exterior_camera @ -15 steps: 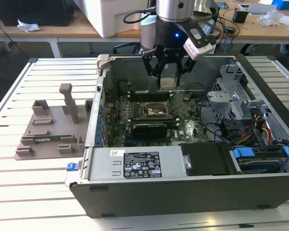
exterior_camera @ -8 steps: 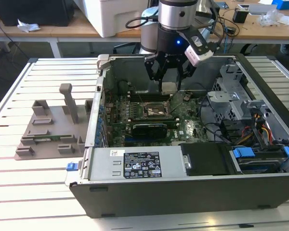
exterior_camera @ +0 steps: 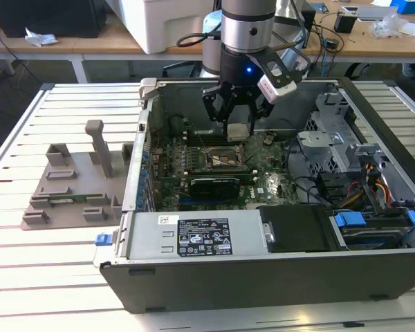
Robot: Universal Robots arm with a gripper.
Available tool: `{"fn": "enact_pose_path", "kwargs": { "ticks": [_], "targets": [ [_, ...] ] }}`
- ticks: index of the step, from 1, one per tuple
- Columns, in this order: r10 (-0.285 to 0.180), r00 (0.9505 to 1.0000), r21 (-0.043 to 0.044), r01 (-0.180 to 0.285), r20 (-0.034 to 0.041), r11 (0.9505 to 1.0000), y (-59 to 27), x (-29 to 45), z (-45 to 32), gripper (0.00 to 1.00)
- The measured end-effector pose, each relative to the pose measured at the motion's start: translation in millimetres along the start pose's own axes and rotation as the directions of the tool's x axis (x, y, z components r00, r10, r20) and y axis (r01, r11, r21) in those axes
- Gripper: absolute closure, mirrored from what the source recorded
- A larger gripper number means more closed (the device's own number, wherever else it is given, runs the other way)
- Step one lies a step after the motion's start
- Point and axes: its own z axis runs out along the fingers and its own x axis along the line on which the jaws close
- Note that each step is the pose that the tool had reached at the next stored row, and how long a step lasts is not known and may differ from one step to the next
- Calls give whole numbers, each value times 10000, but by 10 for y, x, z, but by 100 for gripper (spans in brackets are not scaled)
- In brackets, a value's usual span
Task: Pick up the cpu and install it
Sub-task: 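Pick up the cpu and move it towards the insertion slot, then place the cpu into insertion slot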
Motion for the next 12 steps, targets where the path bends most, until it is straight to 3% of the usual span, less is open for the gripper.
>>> {"fn": "enact_pose_path", "kwargs": {
  "ticks": [10,12],
  "targets": [
    [0,10000,-1,0,1,10000,0,0,4,46],
    [268,9996,5,-268,0,9996,0,0,5,46]
  ]
}}
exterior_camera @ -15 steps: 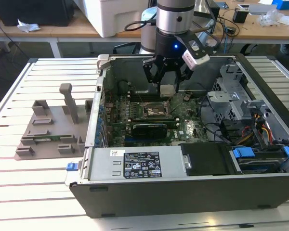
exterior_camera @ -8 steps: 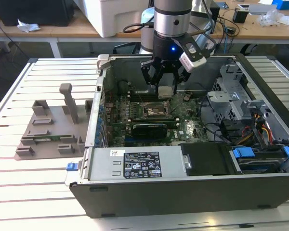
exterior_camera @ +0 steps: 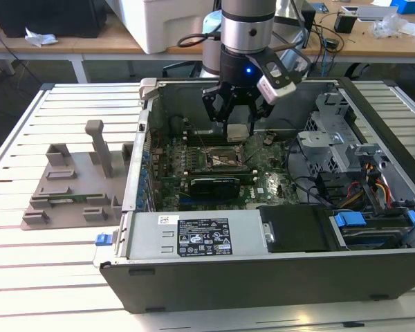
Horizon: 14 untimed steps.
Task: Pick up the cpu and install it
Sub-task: 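Place the cpu into insertion slot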
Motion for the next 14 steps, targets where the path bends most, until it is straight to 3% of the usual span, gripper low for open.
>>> {"fn": "enact_pose_path", "kwargs": {
  "ticks": [3,7,14],
  "targets": [
    [574,9983,18,-574,-1,9983,0,0,0,46],
    [1356,9908,42,-1356,-1,9908,0,0,0,46],
    [2074,9783,63,-2074,2,9782,0,0,0,46]
  ]
}}
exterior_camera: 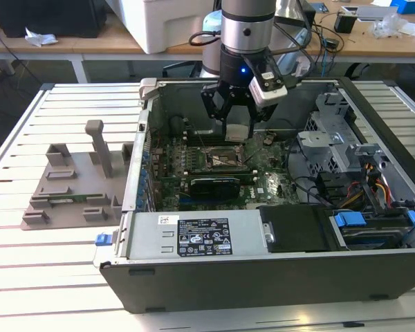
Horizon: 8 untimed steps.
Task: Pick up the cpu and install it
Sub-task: 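Place the cpu into insertion slot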
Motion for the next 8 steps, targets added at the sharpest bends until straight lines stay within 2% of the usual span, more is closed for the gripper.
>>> {"fn": "enact_pose_path", "kwargs": {
  "ticks": [3,8],
  "targets": [
    [402,9992,13,-402,-1,9992,0,0,0,46],
    [1012,9949,30,-1012,-1,9949,0,0,1,46]
  ]
}}
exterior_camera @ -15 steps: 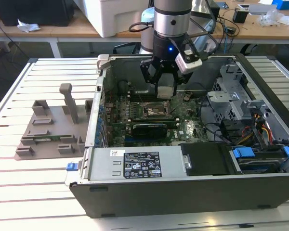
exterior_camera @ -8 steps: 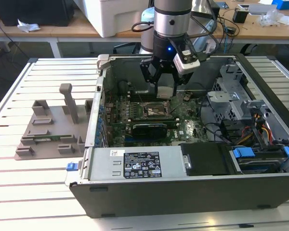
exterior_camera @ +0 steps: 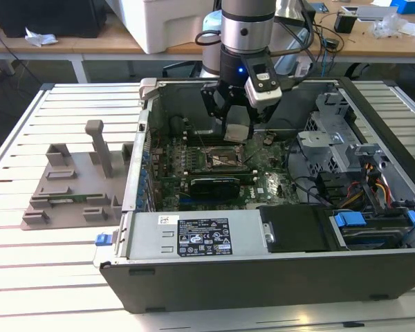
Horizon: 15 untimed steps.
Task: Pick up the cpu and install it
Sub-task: 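Place the cpu into insertion slot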
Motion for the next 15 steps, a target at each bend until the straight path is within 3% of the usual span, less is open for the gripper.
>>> {"fn": "enact_pose_path", "kwargs": {
  "ticks": [15],
  "targets": [
    [928,9957,28,-928,-1,9957,0,-1,1,46]
  ]
}}
